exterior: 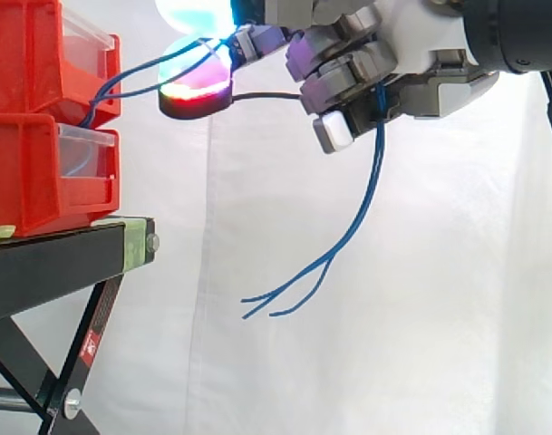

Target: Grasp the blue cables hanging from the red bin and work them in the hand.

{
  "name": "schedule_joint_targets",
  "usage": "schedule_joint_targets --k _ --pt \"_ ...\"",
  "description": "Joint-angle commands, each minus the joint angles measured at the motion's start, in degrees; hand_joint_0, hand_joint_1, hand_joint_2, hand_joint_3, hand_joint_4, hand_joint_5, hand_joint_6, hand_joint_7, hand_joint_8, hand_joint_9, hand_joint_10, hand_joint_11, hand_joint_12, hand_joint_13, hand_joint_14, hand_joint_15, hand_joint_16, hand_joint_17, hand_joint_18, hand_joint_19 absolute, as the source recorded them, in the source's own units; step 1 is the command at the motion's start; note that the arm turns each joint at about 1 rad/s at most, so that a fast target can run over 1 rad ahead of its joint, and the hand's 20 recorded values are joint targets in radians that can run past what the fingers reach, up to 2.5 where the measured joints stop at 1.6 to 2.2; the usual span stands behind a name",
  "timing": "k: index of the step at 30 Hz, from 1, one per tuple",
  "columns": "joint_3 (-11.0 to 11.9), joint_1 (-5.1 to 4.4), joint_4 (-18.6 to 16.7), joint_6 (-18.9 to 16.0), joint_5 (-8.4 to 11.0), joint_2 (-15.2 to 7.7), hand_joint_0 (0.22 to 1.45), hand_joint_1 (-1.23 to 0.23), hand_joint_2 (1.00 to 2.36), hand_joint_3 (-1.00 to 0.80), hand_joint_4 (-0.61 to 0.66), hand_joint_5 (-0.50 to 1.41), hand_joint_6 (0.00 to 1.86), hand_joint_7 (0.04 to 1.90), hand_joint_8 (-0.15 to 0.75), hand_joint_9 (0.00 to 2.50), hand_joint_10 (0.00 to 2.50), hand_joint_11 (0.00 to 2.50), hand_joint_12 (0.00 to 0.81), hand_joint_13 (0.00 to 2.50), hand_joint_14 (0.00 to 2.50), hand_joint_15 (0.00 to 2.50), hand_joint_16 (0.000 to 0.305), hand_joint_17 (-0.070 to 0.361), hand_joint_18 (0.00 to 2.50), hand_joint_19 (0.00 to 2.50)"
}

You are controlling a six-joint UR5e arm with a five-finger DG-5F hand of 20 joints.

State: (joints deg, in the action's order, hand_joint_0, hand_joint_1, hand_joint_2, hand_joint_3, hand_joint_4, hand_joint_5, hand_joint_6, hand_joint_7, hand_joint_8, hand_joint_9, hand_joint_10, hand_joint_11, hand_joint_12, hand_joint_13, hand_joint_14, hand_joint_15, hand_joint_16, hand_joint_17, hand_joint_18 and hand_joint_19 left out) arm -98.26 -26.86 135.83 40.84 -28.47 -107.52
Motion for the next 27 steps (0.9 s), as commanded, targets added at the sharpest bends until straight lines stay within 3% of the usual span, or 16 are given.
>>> schedule_joint_targets --k 1,13,16,18,27 --pt "0.0 -0.3 0.6 -0.1 0.08 -0.1 0.99 -0.62 1.01 -0.75 0.26 0.25 0.01 1.25 0.58 1.71 2.5 2.5 0.706 2.1 2.5 2.15 0.21 0.158 2.5 0.77" --pt "0.0 -1.09 1.3 -1.1 0.16 0.0 0.95 -0.63 1.01 -0.77 0.26 0.25 0.01 1.25 0.58 1.71 2.5 2.5 0.706 2.1 2.5 2.15 0.21 0.158 2.5 0.77" --pt "0.0 -1.09 1.3 -1.5 0.16 0.0 0.99 -0.62 1.01 -0.68 0.26 0.25 0.01 1.25 0.58 1.71 2.5 2.5 0.706 2.1 2.5 2.15 0.21 0.158 2.5 0.77" --pt "0.0 -1.18 1.3 -1.6 0.16 -0.1 1.04 -0.61 1.02 -0.51 0.26 0.26 0.01 1.25 0.58 1.71 2.5 2.5 0.706 2.1 2.5 2.15 0.21 0.158 2.5 0.77" --pt "0.0 -1.26 1.3 -1.6 0.16 -0.1 1.05 -0.6 1.02 -0.34 0.25 0.27 0.01 1.26 0.58 1.71 2.5 2.5 0.706 2.1 2.5 2.15 0.21 0.158 2.5 0.77"
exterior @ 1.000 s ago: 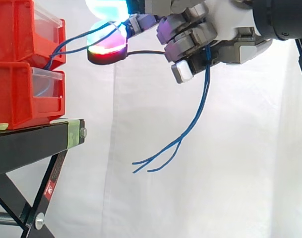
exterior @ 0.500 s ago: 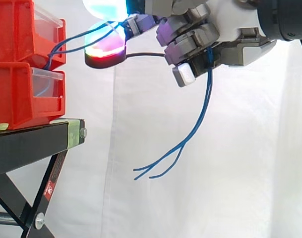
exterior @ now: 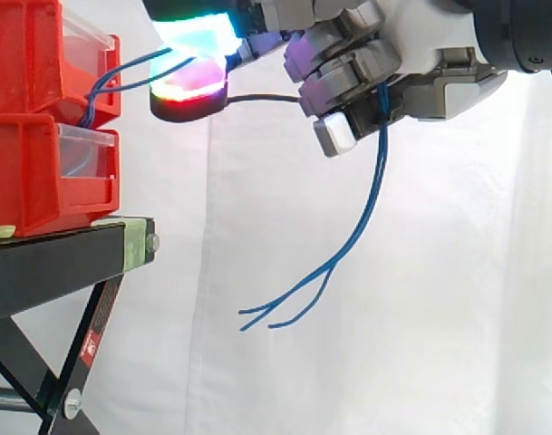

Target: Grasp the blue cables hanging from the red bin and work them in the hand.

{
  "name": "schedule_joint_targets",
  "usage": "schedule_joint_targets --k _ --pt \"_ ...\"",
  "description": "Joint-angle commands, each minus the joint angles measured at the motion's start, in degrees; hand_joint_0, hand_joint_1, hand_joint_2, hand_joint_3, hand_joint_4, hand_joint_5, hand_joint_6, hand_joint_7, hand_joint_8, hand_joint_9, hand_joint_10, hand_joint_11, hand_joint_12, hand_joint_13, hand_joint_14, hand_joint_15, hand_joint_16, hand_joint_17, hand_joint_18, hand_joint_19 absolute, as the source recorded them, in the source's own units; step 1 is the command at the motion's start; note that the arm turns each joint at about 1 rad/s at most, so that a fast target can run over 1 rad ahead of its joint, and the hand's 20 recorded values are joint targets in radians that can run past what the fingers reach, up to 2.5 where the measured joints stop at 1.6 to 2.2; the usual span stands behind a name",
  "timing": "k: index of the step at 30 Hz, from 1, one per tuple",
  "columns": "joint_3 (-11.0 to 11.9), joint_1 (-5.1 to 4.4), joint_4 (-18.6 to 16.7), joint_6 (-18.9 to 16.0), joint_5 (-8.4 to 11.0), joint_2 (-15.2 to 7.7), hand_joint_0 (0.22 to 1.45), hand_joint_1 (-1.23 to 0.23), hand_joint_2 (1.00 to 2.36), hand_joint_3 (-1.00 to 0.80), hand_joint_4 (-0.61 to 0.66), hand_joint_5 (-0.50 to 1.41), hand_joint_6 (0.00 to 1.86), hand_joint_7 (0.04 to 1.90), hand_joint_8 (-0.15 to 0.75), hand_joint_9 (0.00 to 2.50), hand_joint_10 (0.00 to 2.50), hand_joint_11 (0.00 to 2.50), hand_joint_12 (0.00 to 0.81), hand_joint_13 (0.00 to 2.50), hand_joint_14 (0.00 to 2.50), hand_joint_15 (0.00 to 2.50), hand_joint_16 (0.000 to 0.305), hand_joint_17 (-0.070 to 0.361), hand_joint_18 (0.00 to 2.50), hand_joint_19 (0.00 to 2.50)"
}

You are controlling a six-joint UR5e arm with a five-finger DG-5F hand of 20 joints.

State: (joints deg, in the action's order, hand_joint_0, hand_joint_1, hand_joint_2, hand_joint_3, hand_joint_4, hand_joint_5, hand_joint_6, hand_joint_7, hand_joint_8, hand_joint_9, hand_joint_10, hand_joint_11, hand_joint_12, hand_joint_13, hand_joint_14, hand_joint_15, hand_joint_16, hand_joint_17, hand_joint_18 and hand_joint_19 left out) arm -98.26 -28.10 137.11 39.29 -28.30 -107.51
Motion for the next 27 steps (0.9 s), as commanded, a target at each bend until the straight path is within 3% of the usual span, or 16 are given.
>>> schedule_joint_targets --k 1,13,20,22,24,26,27 --pt "0.0 -0.03 0.0 0.0 0.0 -0.1 1.05 -0.6 1.02 -0.3 0.26 0.27 0.01 1.26 0.58 1.71 2.5 2.5 0.706 2.1 2.5 2.15 0.21 0.158 2.5 0.77" --pt "0.0 -0.03 0.0 0.0 0.0 -0.1 1.07 -0.64 1.01 0.12 0.27 0.27 0.01 1.26 0.58 1.71 2.5 2.5 0.706 2.1 2.5 2.15 0.21 0.158 2.5 0.77" --pt "0.0 -0.03 0.0 0.0 0.0 -0.1 1.1 -0.64 1.0 0.26 0.26 0.27 0.01 1.25 0.58 1.71 2.5 2.5 0.706 2.1 2.5 2.15 0.21 0.158 2.5 0.77" --pt "0.0 -0.03 0.0 0.0 0.0 0.0 1.09 -0.65 1.0 0.21 0.27 0.27 0.01 1.25 0.58 1.71 2.5 2.5 0.706 2.1 2.5 2.15 0.21 0.158 2.5 0.77" --pt "0.0 0.06 0.0 0.0 0.0 0.0 1.05 -0.65 1.01 0.07 0.27 0.27 0.01 1.25 0.58 1.71 2.5 2.5 0.706 2.1 2.5 2.15 0.21 0.158 2.5 0.77" --pt "0.0 0.06 0.0 0.0 0.0 0.0 0.99 -0.65 1.02 -0.18 0.28 0.25 0.01 1.25 0.58 1.71 2.5 2.5 0.706 2.1 2.5 2.15 0.21 0.158 2.5 0.77" --pt "0.0 -0.03 0.0 0.0 0.0 -0.1 0.99 -0.65 1.02 -0.21 0.28 0.25 0.01 1.25 0.58 1.71 2.5 2.5 0.706 2.1 2.5 2.15 0.21 0.158 2.5 0.77"
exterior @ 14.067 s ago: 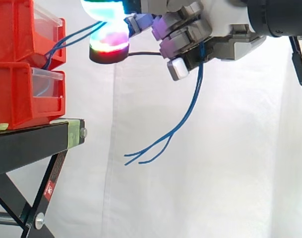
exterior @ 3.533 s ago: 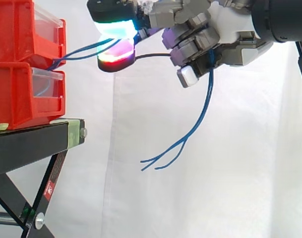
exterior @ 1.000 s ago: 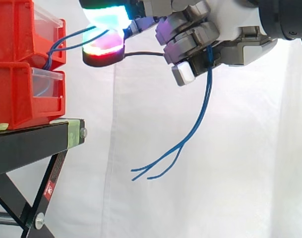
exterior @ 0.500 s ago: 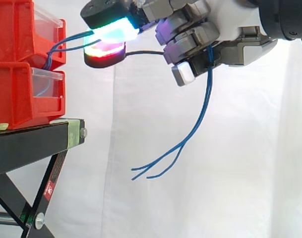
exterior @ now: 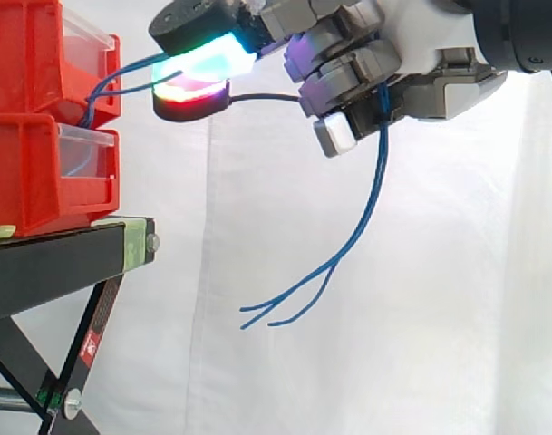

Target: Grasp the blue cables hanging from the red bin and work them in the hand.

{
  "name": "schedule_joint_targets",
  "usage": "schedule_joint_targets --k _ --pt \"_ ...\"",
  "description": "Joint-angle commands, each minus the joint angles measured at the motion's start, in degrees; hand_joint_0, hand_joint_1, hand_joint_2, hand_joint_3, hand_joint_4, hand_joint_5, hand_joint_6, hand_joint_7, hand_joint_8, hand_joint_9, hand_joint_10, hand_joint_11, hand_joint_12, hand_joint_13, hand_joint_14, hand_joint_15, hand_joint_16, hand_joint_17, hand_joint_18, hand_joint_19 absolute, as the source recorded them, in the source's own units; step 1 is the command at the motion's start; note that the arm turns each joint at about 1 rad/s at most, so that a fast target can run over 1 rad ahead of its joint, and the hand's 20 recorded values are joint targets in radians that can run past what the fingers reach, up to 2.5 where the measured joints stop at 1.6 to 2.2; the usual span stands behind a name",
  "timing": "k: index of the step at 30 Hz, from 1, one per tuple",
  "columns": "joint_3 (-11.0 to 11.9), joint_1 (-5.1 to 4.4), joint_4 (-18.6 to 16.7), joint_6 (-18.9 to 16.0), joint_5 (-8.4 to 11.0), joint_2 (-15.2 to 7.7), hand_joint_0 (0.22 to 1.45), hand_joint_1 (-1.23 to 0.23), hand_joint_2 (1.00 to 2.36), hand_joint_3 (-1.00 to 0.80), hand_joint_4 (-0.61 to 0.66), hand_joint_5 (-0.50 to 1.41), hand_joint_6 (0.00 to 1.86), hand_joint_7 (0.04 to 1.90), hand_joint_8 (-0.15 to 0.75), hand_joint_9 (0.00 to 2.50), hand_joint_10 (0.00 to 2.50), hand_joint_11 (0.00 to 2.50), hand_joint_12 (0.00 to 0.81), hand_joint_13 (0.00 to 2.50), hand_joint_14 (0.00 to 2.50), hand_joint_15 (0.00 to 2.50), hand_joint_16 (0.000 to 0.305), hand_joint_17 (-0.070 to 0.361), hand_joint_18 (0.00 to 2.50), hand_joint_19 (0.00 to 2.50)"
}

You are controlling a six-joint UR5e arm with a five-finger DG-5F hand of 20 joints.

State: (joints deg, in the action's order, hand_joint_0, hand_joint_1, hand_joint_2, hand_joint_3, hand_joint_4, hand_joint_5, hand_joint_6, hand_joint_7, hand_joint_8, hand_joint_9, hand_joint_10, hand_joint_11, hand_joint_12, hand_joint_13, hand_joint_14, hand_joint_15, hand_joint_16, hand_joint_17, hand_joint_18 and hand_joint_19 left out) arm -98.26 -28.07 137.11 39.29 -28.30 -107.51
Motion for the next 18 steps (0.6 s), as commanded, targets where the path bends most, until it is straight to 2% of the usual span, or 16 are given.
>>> schedule_joint_targets --k 1,5,8,13,18 --pt "0.0 0.03 0.0 0.0 0.0 0.0 0.94 -0.63 1.02 -0.39 0.28 0.25 0.01 1.26 0.58 1.71 2.5 2.5 0.706 2.1 2.5 2.15 0.21 0.158 2.5 0.77" --pt "0.0 0.03 0.0 0.0 0.0 -0.1 0.9 -0.6 1.02 -0.61 0.29 0.28 0.0 1.32 0.58 1.71 2.5 2.5 0.706 2.1 2.5 2.15 0.21 0.158 2.5 0.77" --pt "0.0 0.03 0.0 0.0 0.0 -0.1 0.89 -0.6 1.01 -0.68 0.29 0.3 0.0 1.37 0.58 1.71 2.5 2.5 0.706 2.1 2.5 2.15 0.21 0.158 2.5 0.77" --pt "0.0 0.03 0.0 0.0 0.0 0.0 0.92 -0.62 1.02 -0.65 0.3 0.33 0.04 1.4 0.58 1.71 2.5 2.5 0.706 2.1 2.5 2.15 0.21 0.158 2.5 0.77" --pt "0.0 0.03 0.0 0.0 0.0 -0.1 0.95 -0.63 1.02 -0.52 0.3 0.33 0.07 1.4 0.58 1.71 2.5 2.5 0.706 2.1 2.5 2.15 0.21 0.158 2.5 0.77"
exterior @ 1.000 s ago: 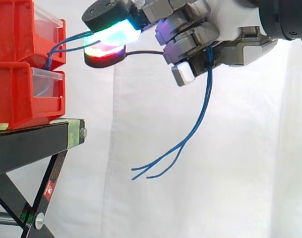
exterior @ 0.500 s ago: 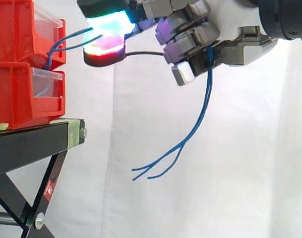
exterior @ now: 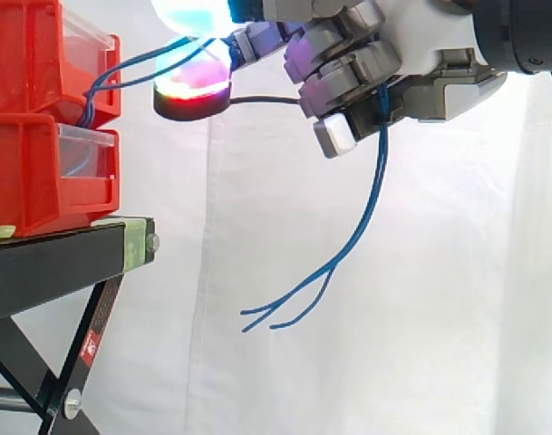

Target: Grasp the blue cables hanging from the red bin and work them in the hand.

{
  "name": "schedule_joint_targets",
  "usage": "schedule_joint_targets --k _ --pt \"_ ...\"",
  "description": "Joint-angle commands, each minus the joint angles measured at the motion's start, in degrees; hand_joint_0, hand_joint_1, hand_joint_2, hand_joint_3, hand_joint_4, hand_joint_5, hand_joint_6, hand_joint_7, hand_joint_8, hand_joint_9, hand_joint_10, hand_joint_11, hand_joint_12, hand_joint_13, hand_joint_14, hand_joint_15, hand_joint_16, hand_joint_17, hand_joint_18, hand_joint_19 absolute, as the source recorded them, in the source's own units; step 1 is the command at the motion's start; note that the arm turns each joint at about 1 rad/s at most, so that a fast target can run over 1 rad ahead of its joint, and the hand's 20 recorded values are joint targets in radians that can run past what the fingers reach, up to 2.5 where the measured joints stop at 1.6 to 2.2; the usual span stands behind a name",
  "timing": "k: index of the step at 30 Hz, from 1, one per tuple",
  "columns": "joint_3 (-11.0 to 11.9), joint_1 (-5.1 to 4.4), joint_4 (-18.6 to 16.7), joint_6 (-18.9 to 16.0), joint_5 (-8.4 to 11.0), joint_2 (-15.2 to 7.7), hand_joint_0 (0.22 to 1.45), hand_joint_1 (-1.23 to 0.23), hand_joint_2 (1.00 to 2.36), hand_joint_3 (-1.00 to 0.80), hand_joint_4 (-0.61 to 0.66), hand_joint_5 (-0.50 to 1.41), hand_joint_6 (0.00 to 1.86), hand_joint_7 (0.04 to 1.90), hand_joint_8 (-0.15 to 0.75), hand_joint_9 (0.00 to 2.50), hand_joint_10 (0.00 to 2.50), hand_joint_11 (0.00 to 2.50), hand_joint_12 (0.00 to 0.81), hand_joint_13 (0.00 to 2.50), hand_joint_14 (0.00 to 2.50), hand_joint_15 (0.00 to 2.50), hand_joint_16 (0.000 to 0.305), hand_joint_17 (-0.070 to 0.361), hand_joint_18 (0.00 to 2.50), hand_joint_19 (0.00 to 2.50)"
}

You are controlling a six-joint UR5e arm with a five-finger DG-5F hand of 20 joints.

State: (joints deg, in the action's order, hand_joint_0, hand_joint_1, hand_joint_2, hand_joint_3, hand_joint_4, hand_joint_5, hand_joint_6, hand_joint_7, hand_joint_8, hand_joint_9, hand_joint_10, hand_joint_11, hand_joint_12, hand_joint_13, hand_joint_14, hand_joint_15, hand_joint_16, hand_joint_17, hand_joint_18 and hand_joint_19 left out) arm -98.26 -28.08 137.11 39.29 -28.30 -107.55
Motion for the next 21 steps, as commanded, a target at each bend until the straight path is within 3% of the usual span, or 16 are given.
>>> schedule_joint_targets --k 1,12,21 --pt "0.0 -0.05 0.0 0.0 0.0 0.0 0.96 -0.63 1.02 -0.5 0.3 0.33 0.07 1.39 0.58 1.71 2.5 2.5 0.706 2.1 2.5 2.15 0.21 0.158 2.5 0.77" --pt "0.0 -0.05 0.0 0.0 0.0 0.1 1.01 -0.62 1.02 -0.23 0.28 0.33 0.02 1.4 0.58 1.71 2.5 2.5 0.706 2.1 2.5 2.15 0.21 0.158 2.5 0.77" --pt "0.0 -0.05 0.0 0.0 0.0 0.1 1.04 -0.63 1.01 0.09 0.29 0.34 0.03 1.39 0.58 1.71 2.5 2.5 0.706 2.1 2.5 2.15 0.21 0.158 2.5 0.77"
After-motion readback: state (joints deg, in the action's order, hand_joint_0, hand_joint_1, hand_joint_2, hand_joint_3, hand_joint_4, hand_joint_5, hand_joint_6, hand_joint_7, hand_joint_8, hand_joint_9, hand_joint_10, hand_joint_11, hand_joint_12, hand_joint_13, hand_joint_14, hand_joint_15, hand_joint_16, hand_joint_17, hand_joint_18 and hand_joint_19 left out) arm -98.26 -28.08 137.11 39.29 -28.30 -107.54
